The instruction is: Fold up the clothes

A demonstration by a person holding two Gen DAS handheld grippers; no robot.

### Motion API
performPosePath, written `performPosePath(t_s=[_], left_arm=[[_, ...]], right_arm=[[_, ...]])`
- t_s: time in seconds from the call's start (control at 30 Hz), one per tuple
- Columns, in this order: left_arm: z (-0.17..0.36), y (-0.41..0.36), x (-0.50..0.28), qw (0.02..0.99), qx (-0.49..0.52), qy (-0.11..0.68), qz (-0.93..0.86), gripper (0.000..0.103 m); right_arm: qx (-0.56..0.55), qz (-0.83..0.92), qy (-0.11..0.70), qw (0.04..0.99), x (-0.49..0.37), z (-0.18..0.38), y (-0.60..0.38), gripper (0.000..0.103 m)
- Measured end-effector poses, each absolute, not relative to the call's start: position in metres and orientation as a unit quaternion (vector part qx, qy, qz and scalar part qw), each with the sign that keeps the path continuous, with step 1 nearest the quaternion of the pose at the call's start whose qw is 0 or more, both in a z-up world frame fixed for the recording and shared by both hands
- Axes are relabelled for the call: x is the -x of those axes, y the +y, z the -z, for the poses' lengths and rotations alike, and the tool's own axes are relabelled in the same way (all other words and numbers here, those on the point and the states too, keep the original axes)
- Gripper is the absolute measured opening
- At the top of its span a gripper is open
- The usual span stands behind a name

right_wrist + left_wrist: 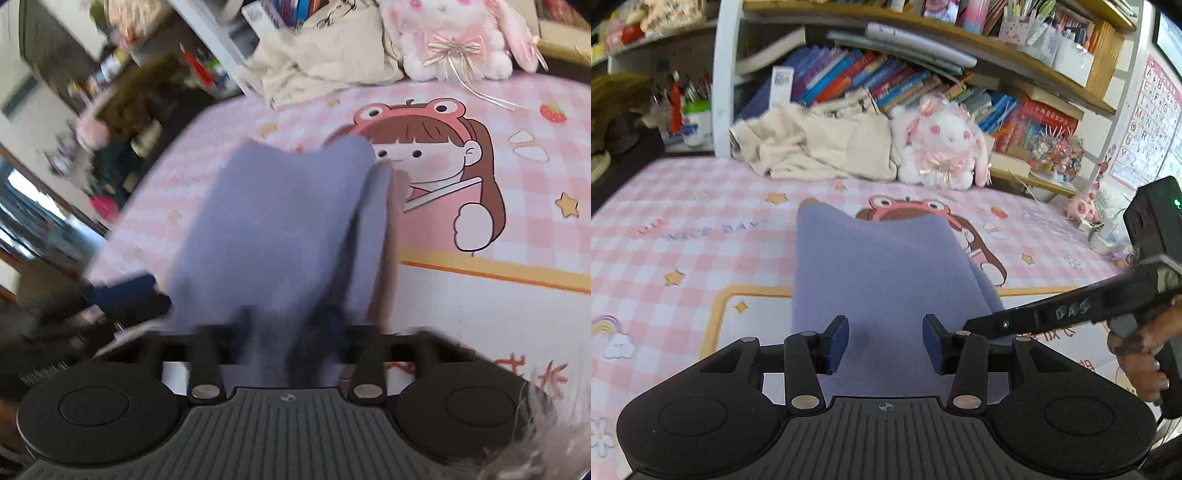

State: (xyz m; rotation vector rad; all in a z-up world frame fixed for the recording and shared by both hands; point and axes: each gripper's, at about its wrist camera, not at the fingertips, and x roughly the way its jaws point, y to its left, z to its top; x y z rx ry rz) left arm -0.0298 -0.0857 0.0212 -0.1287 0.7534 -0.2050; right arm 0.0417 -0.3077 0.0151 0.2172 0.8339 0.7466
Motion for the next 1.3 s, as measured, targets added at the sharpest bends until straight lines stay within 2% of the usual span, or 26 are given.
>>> performPosePath(t_s=[0.1, 0.23, 0.3, 0.43, 0.47, 0.5, 0.57, 0.6, 0.73, 0.77, 0.8, 0.97, 1.07, 1.13, 1.23, 1.3], left_arm=[[-0.008, -0.086, 0.022, 0.916, 0.068, 0.384, 0.094, 0.04], [0.0, -0.09, 0.018, 0.909, 0.072, 0.397, 0.102, 0.041], [0.002, -0.094, 0.019, 0.91, 0.055, 0.399, 0.104, 0.042], [-0.003, -0.097, 0.021, 0.911, 0.039, 0.396, 0.105, 0.042], [-0.006, -0.097, 0.022, 0.912, 0.039, 0.393, 0.107, 0.042], [-0.012, -0.097, 0.022, 0.916, 0.037, 0.383, 0.111, 0.042], [-0.022, -0.097, 0.022, 0.923, 0.033, 0.364, 0.12, 0.042], [-0.025, -0.095, 0.017, 0.925, 0.033, 0.359, 0.121, 0.042], [-0.023, -0.091, -0.008, 0.924, 0.026, 0.366, 0.105, 0.04], [-0.018, -0.089, -0.015, 0.922, 0.029, 0.374, 0.101, 0.04], [-0.013, -0.088, -0.019, 0.918, 0.035, 0.383, 0.098, 0.04], [-0.001, -0.085, -0.024, 0.91, 0.05, 0.399, 0.099, 0.04], [0.002, -0.088, -0.025, 0.909, 0.041, 0.401, 0.104, 0.04], [0.002, -0.094, -0.024, 0.911, 0.02, 0.399, 0.101, 0.042], [0.0, -0.097, -0.022, 0.913, 0.009, 0.396, 0.093, 0.045], [-0.006, -0.098, -0.015, 0.919, 0.012, 0.386, 0.076, 0.045]], right_arm=[[-0.102, -0.366, 0.384, 0.842, -0.035, -0.018, -0.302, 0.012], [-0.101, -0.301, 0.448, 0.836, -0.047, 0.016, -0.306, 0.011], [-0.126, -0.296, 0.452, 0.832, -0.051, 0.031, -0.31, 0.012], [-0.11, -0.306, 0.458, 0.828, -0.051, 0.026, -0.309, 0.015], [-0.11, -0.307, 0.46, 0.826, -0.051, 0.024, -0.309, 0.019], [-0.116, -0.308, 0.459, 0.825, -0.052, 0.023, -0.309, 0.03], [-0.13, -0.312, 0.453, 0.825, -0.057, 0.019, -0.309, 0.043], [-0.132, -0.312, 0.45, 0.826, -0.061, 0.017, -0.307, 0.044], [-0.149, -0.288, 0.457, 0.828, -0.082, 0.016, -0.301, 0.04], [-0.154, -0.279, 0.463, 0.827, -0.086, 0.018, -0.3, 0.031], [-0.157, -0.275, 0.471, 0.824, -0.088, 0.019, -0.3, 0.012], [-0.128, -0.316, 0.397, 0.852, -0.056, -0.012, -0.303, 0.012], [-0.09, -0.279, 0.431, 0.853, -0.059, 0.005, -0.297, 0.012], [-0.123, -0.271, 0.454, 0.84, -0.069, 0.024, -0.302, 0.012], [-0.122, -0.272, 0.454, 0.84, -0.068, 0.019, -0.307, 0.013], [-0.115, -0.274, 0.451, 0.842, -0.066, 0.013, -0.309, 0.021]])
